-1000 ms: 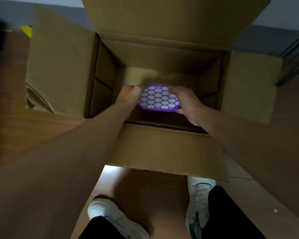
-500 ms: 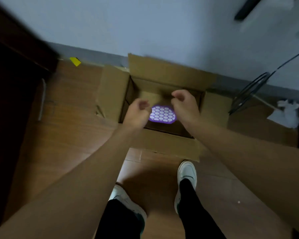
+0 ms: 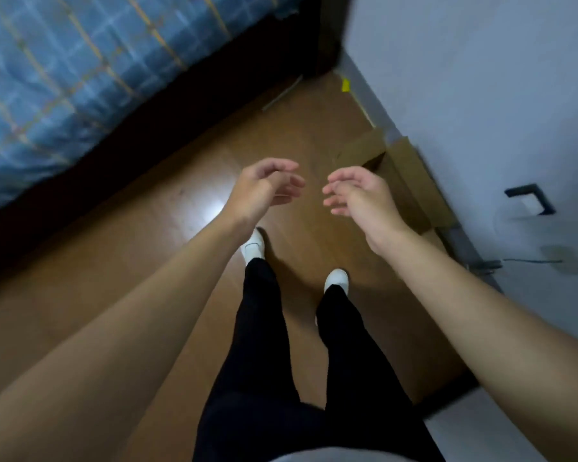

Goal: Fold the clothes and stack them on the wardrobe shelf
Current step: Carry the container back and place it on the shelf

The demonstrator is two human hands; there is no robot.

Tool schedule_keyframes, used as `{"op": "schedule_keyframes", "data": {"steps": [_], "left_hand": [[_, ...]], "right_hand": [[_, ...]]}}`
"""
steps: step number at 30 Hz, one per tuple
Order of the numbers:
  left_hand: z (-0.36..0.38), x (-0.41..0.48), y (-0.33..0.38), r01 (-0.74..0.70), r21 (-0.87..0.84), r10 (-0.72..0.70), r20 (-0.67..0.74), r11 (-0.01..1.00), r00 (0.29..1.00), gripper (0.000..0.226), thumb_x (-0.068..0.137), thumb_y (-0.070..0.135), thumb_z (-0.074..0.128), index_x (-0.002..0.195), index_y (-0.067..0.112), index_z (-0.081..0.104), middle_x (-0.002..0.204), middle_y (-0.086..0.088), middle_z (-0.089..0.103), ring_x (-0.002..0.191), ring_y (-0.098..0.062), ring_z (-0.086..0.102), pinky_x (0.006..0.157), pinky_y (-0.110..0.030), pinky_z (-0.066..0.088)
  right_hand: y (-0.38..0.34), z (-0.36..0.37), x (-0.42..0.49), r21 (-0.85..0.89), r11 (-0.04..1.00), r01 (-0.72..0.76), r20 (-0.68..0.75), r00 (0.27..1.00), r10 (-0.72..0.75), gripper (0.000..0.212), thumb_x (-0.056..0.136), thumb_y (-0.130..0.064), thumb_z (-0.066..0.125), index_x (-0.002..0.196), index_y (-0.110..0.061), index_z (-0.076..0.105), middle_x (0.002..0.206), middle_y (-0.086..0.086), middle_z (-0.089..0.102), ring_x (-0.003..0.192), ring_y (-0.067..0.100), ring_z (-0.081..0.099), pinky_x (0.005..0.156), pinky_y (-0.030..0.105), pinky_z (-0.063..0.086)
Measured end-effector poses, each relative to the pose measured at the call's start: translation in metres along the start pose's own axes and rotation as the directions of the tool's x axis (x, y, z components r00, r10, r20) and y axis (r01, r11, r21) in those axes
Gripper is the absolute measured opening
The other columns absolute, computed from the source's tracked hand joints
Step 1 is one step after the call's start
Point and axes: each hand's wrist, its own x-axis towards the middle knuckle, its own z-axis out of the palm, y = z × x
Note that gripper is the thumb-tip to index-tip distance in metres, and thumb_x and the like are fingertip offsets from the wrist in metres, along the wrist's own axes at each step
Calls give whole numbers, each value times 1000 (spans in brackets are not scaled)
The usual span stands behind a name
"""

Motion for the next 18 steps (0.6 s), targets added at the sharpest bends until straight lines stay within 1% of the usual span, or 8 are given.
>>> {"op": "schedule_keyframes", "data": {"steps": [3,6,9,11,13,16,18], "left_hand": [[-23,-78,-21,30,-174,-51,-121,984,991,22,94,5,51,107,11,67,90,-2,76,84,-20,73,74,-25,56],[-46,-157,-65,58,-373,-166,-264,926,950,25,94,1,51,114,5,66,92,-6,76,84,-21,72,77,-29,58],[-60,-226,-119,26,-567,-302,-399,823,866,25,92,-1,51,111,3,66,91,-9,76,82,-21,70,83,-35,56],[-67,-267,-156,-37,-677,-394,-471,735,789,24,91,-2,50,106,5,67,90,-9,76,78,-19,69,78,-32,57],[-73,-303,-189,-82,-743,-465,-497,665,733,24,91,0,50,103,8,68,91,-9,77,75,-18,70,72,-28,56],[-81,-347,-236,-114,-810,-539,-481,576,691,22,90,5,53,102,12,70,94,-10,77,78,-20,71,73,-31,56],[-91,-373,-261,-143,-833,-582,-485,534,653,21,91,6,54,101,13,71,94,-9,78,79,-18,72,72,-29,57]], "right_hand": [[-14,38,-50,-167,986,17,202,979,17,17,93,-6,55,91,-19,66,84,-1,73,72,10,68,68,25,56],[-18,81,-94,-297,951,82,357,934,31,18,93,-4,53,92,-17,65,85,2,72,71,11,66,66,23,53],[-17,129,-136,-391,907,158,482,875,56,17,93,-1,51,95,-11,65,83,1,71,66,8,64,62,20,51],[-16,164,-166,-444,872,206,563,821,93,17,94,0,49,97,-8,64,83,2,70,65,11,63,62,21,51],[-13,201,-197,-492,828,268,641,755,136,17,95,1,49,98,-7,64,86,5,69,68,14,63,62,21,50],[-8,253,-239,-547,750,373,726,657,202,18,96,1,47,105,-1,63,87,6,68,68,14,62,62,18,50],[-3,285,-263,-571,690,445,762,600,245,19,96,1,48,108,2,63,87,6,68,68,15,61,64,21,50]]}}
